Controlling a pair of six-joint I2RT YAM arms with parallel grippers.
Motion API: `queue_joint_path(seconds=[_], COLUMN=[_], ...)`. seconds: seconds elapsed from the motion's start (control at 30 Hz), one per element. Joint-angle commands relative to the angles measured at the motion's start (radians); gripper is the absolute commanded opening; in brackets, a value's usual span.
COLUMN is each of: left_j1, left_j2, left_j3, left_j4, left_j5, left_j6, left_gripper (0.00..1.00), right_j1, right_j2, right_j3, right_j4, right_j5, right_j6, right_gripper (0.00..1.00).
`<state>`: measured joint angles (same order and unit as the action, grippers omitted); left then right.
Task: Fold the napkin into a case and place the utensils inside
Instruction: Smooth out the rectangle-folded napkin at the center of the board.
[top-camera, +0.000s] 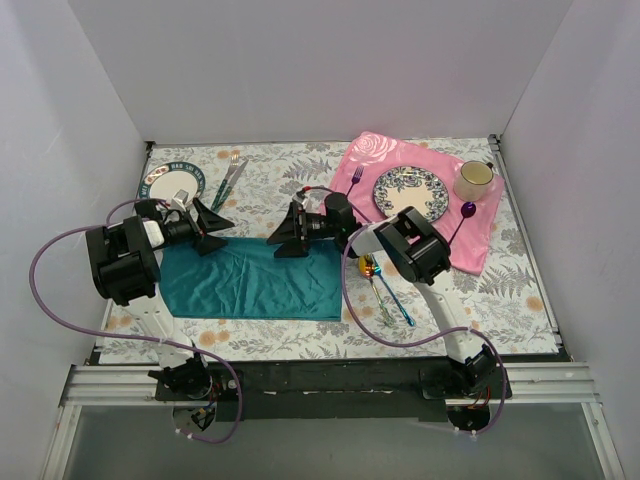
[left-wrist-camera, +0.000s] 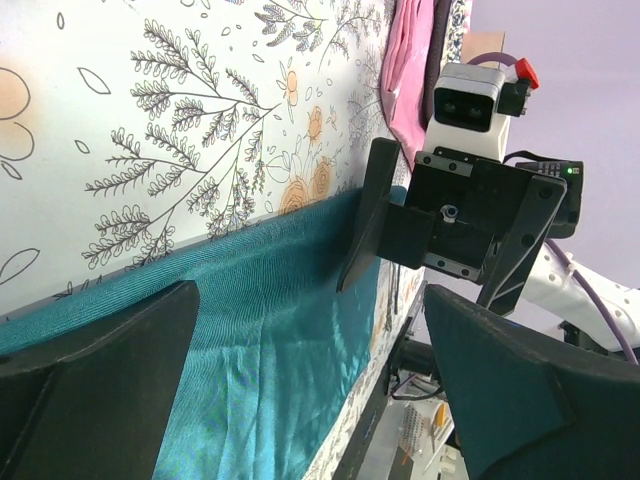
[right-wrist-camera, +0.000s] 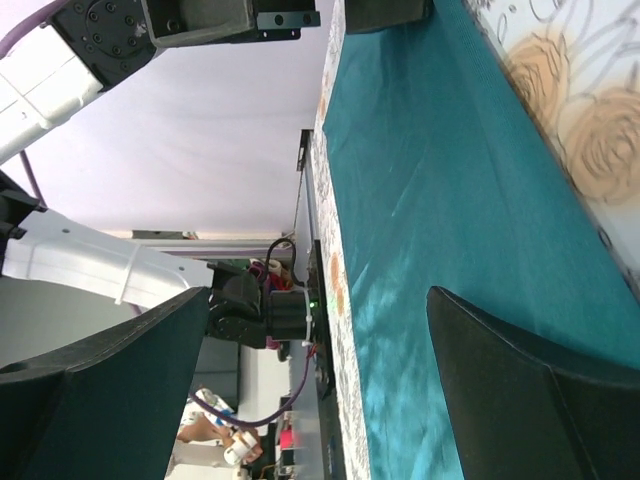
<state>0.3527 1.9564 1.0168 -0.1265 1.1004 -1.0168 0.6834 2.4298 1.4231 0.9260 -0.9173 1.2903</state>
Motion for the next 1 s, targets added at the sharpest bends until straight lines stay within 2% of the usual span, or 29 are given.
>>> queue_joint_path(seconds=[0.0,0.43,0.7,0.97], left_j1=[0.020,0.022,0.022,0.022], left_j2=[0.016,0.012,0.009,0.013], left_j3=[0.012,0.020,0.020,0.022], left_j4=[-0.028,-0.038,-0.036,-0.035], left_j5=[-0.103,-0.106,-0.111,-0.116], left_j6=[0.058,0.069,0.073,0.073], left_gripper=[0.98,0.98,0.98,0.98], right_j1=[-0.031,-0.067,-0.077,-0.122], right_j2=[-0.024,-0.101,-0.077,-0.087], right_j3=[-0.073,-0.070,-0.024,-0.087], right_j4=[0.034,-0.026,-0.039,-0.032], right_j5=[-0.043,-0.087,-0.086,-0.103], right_j6=[0.043,-0.020,-0.016,-0.006], right_gripper=[0.99,0.99,0.99,0.99])
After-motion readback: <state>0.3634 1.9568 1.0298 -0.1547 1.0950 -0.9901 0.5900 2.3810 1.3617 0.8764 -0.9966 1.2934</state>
